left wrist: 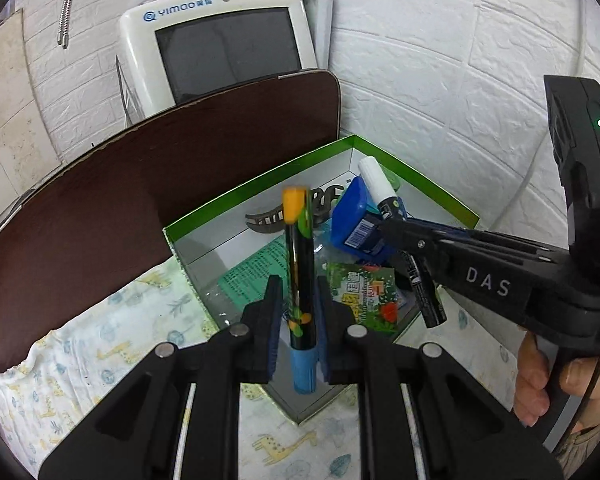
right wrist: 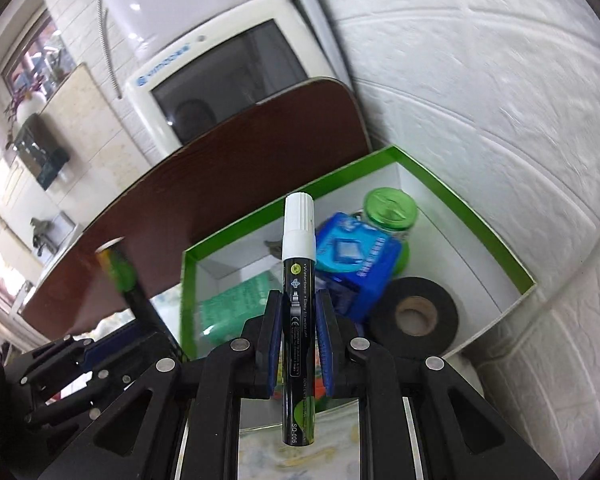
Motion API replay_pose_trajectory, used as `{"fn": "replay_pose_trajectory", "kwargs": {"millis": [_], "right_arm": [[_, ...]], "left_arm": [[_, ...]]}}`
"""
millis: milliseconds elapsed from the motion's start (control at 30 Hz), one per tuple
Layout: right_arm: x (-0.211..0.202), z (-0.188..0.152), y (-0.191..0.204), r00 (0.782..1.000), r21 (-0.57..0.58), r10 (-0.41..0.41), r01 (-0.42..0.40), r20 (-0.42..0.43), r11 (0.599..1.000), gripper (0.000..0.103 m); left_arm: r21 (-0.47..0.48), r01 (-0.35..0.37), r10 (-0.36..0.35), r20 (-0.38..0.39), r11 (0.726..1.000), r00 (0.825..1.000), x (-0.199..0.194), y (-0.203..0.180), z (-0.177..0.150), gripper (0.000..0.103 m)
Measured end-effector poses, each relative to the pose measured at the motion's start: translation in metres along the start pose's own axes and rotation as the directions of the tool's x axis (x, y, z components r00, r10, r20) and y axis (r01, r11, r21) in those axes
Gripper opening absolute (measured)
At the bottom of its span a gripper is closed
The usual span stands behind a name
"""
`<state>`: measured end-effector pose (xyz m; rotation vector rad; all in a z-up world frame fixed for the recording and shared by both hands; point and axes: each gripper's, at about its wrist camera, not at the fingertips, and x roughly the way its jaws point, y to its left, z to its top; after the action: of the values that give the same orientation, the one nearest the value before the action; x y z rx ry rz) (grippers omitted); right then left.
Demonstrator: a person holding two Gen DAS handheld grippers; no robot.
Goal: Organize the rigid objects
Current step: 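Lift both markers and carry them over the green box with both grippers, then lower both markers into the green box and open both grippers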
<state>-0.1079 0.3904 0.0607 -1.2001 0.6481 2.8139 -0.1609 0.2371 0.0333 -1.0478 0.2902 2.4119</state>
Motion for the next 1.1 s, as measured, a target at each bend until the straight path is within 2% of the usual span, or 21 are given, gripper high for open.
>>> {"fn": "replay_pose_trajectory", "kwargs": {"millis": [233, 433, 667, 733, 800, 900, 933, 967, 1033, 1100], "right_arm": [[0.014, 0.006, -0.009, 0.999, 0.035, 0.039, -0.039, -0.006, 0.999, 0.018], [0.02, 0.01, 0.005, 0.997, 0.006, 0.073, -0.073, -0.004, 0.997, 0.018], [0.02, 0.007, 0.006, 0.999, 0.001, 0.039, -0.039, -0.003, 0.999, 0.018], [0.01, 0.004, 0.004, 1.0, -0.003, 0.025, -0.025, 0.013, 1.0, 0.019], [-0.002, -0.003, 0.004, 0.999, -0.017, 0.018, -0.018, 0.028, 1.0, 0.021], [-0.018, -0.013, 0.005, 0.999, -0.037, 0.001, 0.001, 0.048, 0.999, 0.042], [-0.023, -0.016, 0.006, 0.998, -0.048, -0.008, 0.01, 0.056, 0.999, 0.054], [-0.028, -0.019, 0.008, 0.998, -0.06, -0.019, 0.023, 0.065, 0.998, 0.059], [-0.035, -0.022, 0.011, 0.996, -0.08, -0.043, 0.049, 0.076, 0.996, 0.06], [-0.042, -0.027, 0.012, 0.994, -0.087, -0.064, 0.071, 0.084, 0.994, 0.061]], "left_arm": [[0.003, -0.017, 0.017, -0.017, 1.0, 1.0, 0.007, -0.005, 0.004, 0.014], [-0.011, -0.037, 0.037, -0.018, 0.999, 0.999, 0.004, 0.0, 0.002, 0.014], [0.002, -0.08, 0.08, -0.003, 0.997, 0.997, 0.0, -0.001, -0.003, 0.015], [-0.008, -0.085, 0.085, 0.002, 0.996, 0.996, -0.002, 0.0, -0.004, 0.021], [-0.011, -0.091, 0.091, 0.013, 0.996, 0.996, -0.005, -0.001, -0.006, 0.039], [-0.005, -0.111, 0.111, 0.041, 0.994, 0.993, -0.011, -0.005, -0.011, 0.053], [-0.003, -0.11, 0.11, 0.046, 0.994, 0.993, -0.013, -0.006, -0.012, 0.055], [-0.006, -0.106, 0.106, 0.05, 0.994, 0.993, -0.015, -0.007, -0.014, 0.056], [-0.023, -0.09, 0.091, 0.051, 0.996, 0.995, -0.019, -0.006, -0.016, 0.059], [-0.04, -0.074, 0.076, 0.053, 0.997, 0.996, -0.023, -0.005, -0.018, 0.068]]}}
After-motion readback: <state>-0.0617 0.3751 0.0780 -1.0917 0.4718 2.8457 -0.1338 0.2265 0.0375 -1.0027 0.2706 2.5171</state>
